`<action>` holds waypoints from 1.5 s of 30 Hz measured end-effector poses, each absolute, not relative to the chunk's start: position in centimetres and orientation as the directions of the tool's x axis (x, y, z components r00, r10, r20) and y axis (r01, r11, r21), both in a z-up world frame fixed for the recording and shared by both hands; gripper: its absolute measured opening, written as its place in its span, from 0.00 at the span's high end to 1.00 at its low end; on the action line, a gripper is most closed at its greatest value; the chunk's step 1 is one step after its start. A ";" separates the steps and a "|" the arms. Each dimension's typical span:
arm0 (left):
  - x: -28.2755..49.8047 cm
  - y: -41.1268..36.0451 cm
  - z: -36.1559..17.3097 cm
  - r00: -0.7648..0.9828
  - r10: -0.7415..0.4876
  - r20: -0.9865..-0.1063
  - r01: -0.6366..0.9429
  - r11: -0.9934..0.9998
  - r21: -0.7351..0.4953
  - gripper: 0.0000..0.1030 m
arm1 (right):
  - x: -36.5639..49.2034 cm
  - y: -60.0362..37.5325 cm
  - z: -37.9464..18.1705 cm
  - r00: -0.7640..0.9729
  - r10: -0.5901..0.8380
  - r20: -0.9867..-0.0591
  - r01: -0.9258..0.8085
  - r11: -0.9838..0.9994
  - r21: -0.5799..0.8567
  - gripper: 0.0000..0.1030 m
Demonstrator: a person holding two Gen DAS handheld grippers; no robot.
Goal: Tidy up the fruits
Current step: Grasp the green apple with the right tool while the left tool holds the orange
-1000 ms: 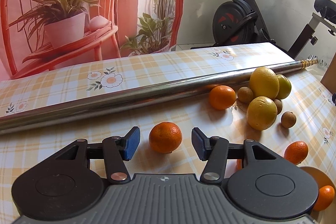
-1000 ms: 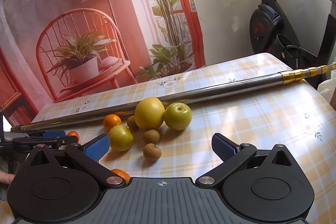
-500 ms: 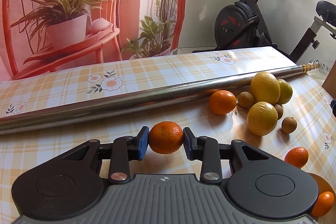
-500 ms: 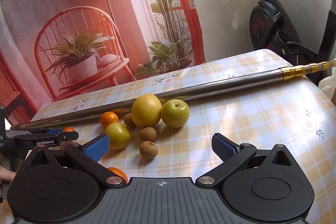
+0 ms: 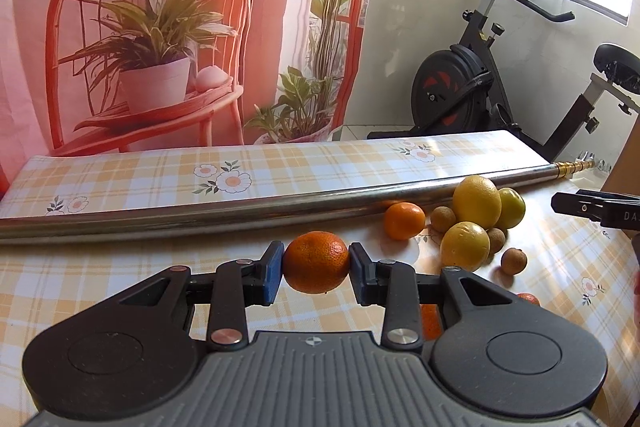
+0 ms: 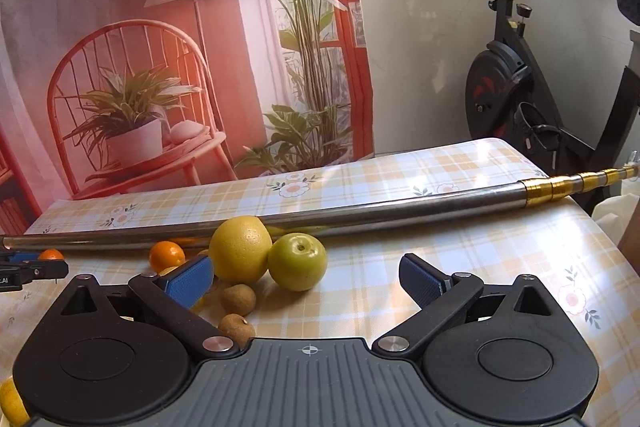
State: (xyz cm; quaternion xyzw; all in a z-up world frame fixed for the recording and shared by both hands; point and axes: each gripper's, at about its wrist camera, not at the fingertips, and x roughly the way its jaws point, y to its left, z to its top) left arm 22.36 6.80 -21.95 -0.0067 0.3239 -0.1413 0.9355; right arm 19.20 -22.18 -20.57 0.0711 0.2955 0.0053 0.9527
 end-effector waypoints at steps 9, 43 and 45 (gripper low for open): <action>20.0 7.8 -19.9 0.794 -0.218 -0.568 0.165 0.976 -0.144 0.64 | 22.4 -23.1 -22.5 0.819 0.070 -0.569 -0.007 0.994 0.112 0.29; 20.4 6.8 -22.0 0.703 -0.302 -0.644 0.208 0.953 -0.220 0.54 | 27.2 -22.5 -25.2 0.710 0.242 -0.662 -0.224 0.968 0.114 0.56; 21.1 6.4 -22.6 0.668 -0.342 -0.661 0.228 0.939 -0.256 0.48 | 27.2 -22.5 -25.3 0.711 0.242 -0.660 -0.225 0.968 0.113 0.56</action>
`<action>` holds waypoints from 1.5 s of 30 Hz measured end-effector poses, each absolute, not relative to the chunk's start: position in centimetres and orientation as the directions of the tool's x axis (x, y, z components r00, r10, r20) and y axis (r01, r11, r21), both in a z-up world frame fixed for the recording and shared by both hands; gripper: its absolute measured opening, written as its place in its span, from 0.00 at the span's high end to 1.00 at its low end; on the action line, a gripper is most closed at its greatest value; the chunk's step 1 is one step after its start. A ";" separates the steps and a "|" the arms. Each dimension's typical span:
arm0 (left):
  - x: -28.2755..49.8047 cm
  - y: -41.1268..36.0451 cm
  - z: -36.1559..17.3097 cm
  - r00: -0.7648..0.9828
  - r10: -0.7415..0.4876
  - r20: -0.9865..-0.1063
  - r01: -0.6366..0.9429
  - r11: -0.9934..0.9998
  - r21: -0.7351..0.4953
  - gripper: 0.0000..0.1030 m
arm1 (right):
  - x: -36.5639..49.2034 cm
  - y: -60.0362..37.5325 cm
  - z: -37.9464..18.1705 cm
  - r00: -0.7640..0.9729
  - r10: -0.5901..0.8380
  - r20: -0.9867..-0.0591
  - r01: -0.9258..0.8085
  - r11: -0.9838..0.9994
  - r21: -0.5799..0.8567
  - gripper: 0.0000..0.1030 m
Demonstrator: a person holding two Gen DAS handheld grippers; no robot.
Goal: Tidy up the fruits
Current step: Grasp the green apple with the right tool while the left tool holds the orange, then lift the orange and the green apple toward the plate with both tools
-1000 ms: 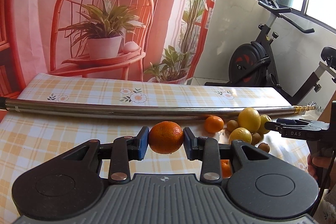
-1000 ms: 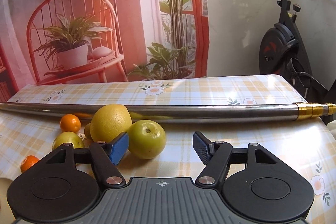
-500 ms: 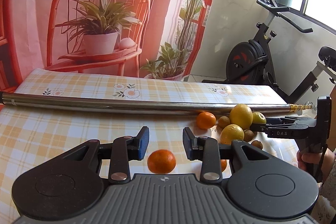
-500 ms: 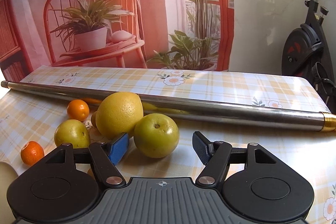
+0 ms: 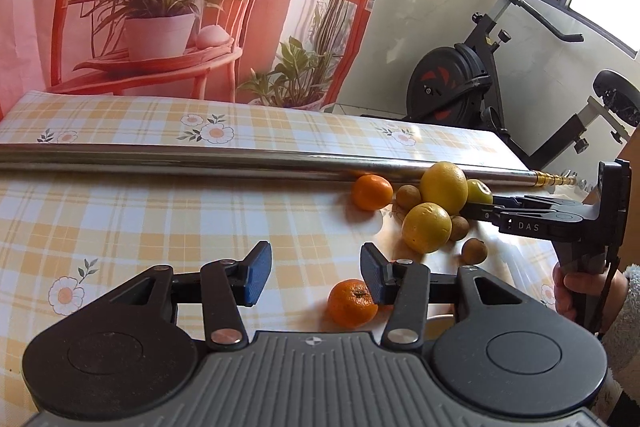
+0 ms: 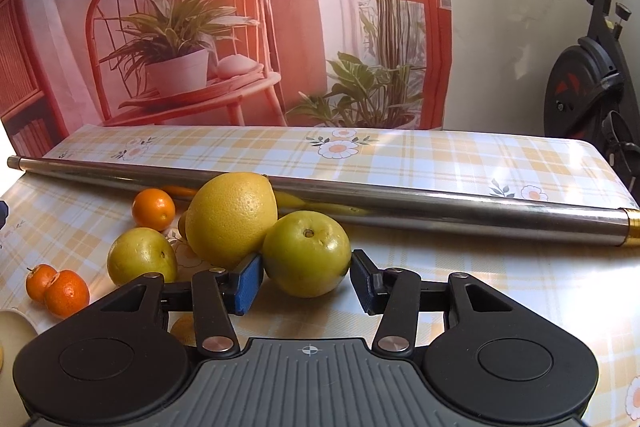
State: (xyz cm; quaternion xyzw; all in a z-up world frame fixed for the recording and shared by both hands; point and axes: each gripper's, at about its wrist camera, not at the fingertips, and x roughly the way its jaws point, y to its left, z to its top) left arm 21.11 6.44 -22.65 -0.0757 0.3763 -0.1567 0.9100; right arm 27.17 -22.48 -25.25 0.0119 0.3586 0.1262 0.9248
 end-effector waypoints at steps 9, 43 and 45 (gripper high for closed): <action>21.7 5.0 -24.7 0.583 -0.421 -0.694 0.294 0.906 -0.303 0.48 | 27.0 -22.6 -25.3 0.714 0.240 -0.658 -0.214 0.969 0.121 0.57; 19.5 4.2 -22.9 0.614 -0.412 -0.674 0.409 0.895 -0.175 0.66 | 27.1 -22.8 -25.4 0.712 0.241 -0.660 -0.214 0.969 0.123 0.53; 19.3 4.0 -22.7 0.619 -0.410 -0.669 0.413 0.895 -0.167 0.66 | 27.0 -22.8 -25.4 0.711 0.246 -0.659 -0.220 0.968 0.124 0.57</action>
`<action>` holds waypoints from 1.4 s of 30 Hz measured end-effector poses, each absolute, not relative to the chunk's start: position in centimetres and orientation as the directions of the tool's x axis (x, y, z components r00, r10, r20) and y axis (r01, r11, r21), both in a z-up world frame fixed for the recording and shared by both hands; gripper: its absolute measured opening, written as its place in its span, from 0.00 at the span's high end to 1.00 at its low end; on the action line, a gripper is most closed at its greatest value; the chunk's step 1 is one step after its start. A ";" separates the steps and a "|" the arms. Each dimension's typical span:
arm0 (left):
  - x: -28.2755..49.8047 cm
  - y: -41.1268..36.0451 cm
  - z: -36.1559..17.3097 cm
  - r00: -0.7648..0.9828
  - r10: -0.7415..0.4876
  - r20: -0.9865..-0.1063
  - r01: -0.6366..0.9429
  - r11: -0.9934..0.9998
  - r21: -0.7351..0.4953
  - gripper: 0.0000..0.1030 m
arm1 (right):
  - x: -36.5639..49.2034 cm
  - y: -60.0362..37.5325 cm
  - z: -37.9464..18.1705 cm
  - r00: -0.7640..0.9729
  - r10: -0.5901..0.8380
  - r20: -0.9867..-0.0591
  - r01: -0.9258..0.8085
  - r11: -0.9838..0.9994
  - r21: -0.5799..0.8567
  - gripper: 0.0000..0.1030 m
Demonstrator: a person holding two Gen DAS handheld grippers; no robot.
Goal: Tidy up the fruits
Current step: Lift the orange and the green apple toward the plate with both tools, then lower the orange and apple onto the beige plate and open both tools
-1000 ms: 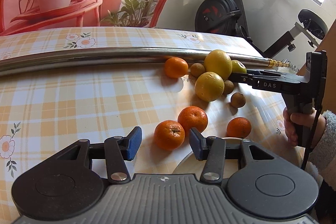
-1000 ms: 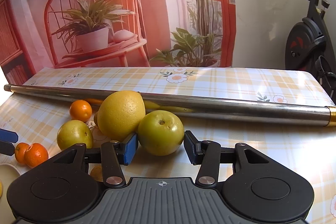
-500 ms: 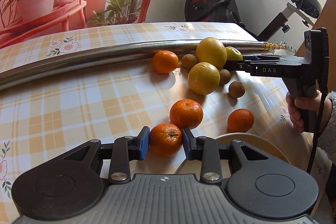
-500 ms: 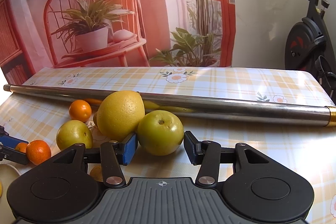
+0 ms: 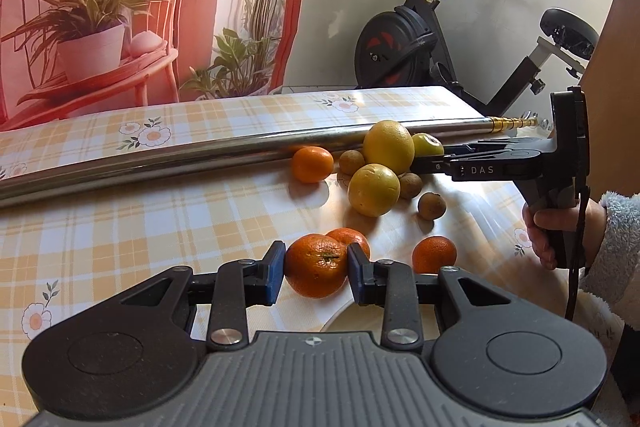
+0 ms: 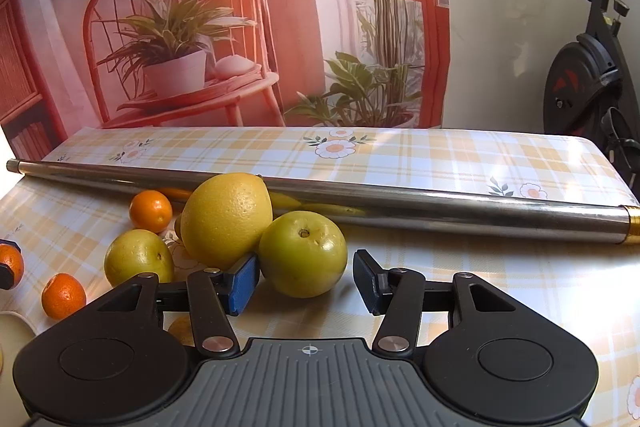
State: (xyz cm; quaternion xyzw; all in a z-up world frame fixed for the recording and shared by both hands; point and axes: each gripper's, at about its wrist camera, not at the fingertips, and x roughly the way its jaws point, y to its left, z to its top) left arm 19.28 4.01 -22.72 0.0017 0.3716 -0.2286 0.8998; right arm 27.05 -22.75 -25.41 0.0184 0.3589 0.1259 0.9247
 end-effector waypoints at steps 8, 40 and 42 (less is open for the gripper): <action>18.3 4.1 -22.0 0.625 -0.438 -0.647 0.419 0.887 -0.195 0.66 | 26.1 -22.7 -24.5 0.718 0.248 -0.650 -0.217 0.967 0.130 0.57; 9.9 4.3 -21.8 0.559 -0.526 -0.641 0.505 0.829 -0.240 0.66 | 11.0 -18.5 -17.4 0.705 0.340 -0.622 -0.229 0.939 0.255 0.57; 9.5 4.3 -22.2 0.550 -0.518 -0.655 0.506 0.831 -0.233 0.66 | 10.8 -17.5 -17.4 0.683 0.353 -0.640 -0.250 0.936 0.249 0.57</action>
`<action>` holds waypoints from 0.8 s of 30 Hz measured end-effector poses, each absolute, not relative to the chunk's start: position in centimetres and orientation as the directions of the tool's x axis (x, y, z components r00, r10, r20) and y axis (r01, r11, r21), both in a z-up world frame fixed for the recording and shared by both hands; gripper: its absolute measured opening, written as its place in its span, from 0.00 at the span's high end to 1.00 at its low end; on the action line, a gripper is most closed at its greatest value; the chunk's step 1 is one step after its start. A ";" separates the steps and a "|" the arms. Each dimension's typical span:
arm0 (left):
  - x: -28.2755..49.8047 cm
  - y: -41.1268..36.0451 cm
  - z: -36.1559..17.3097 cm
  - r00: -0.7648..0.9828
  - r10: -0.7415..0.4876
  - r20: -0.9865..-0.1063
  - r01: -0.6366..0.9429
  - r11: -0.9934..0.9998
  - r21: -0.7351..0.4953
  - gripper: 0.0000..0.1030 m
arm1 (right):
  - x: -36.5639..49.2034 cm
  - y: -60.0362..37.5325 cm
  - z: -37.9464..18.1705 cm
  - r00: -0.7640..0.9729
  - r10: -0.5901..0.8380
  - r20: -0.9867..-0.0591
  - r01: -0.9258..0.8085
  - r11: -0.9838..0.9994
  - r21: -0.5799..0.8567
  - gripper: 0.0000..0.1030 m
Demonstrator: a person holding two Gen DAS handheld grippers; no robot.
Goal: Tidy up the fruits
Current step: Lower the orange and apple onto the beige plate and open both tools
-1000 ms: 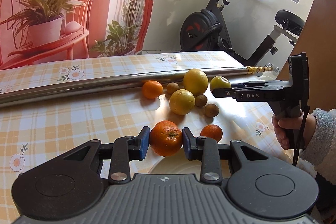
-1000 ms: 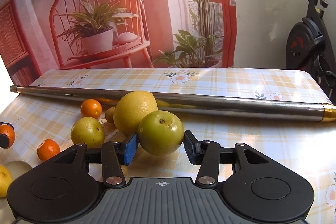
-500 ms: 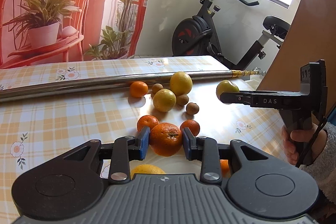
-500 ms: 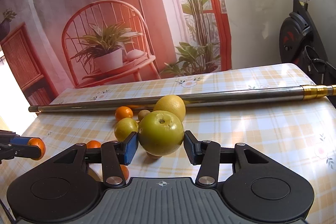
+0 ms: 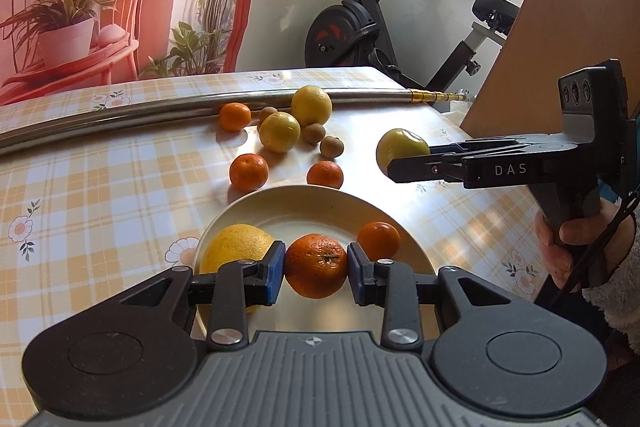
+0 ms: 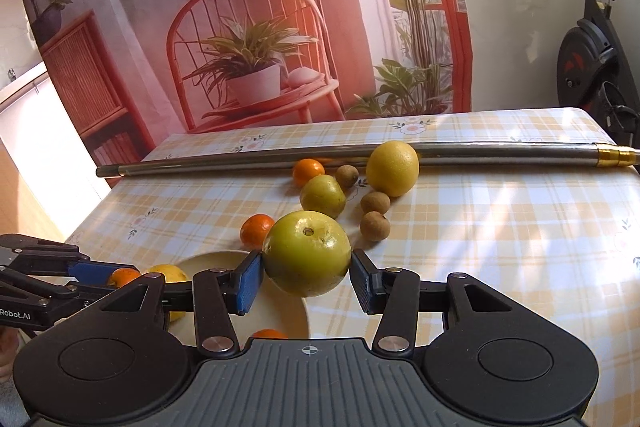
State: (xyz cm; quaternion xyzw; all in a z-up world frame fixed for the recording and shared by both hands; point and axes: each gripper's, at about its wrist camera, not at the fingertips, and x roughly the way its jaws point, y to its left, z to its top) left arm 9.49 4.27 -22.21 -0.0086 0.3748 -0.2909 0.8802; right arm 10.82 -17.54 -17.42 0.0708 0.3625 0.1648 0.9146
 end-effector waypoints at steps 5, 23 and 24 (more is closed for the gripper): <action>9.0 4.5 -23.0 0.532 -0.495 -0.687 0.496 0.840 -0.221 0.66 | 11.3 -15.8 -18.3 0.618 0.374 -0.692 -0.298 0.925 0.234 0.57; 9.1 3.4 -25.3 0.503 -0.416 -0.758 0.493 0.858 -0.143 0.66 | 14.4 -11.5 -20.0 0.458 0.398 -0.795 -0.443 0.878 0.184 0.57; 9.1 3.4 -25.4 0.501 -0.414 -0.760 0.491 0.859 -0.144 0.66 | 14.5 -11.4 -20.1 0.447 0.396 -0.802 -0.448 0.875 0.183 0.57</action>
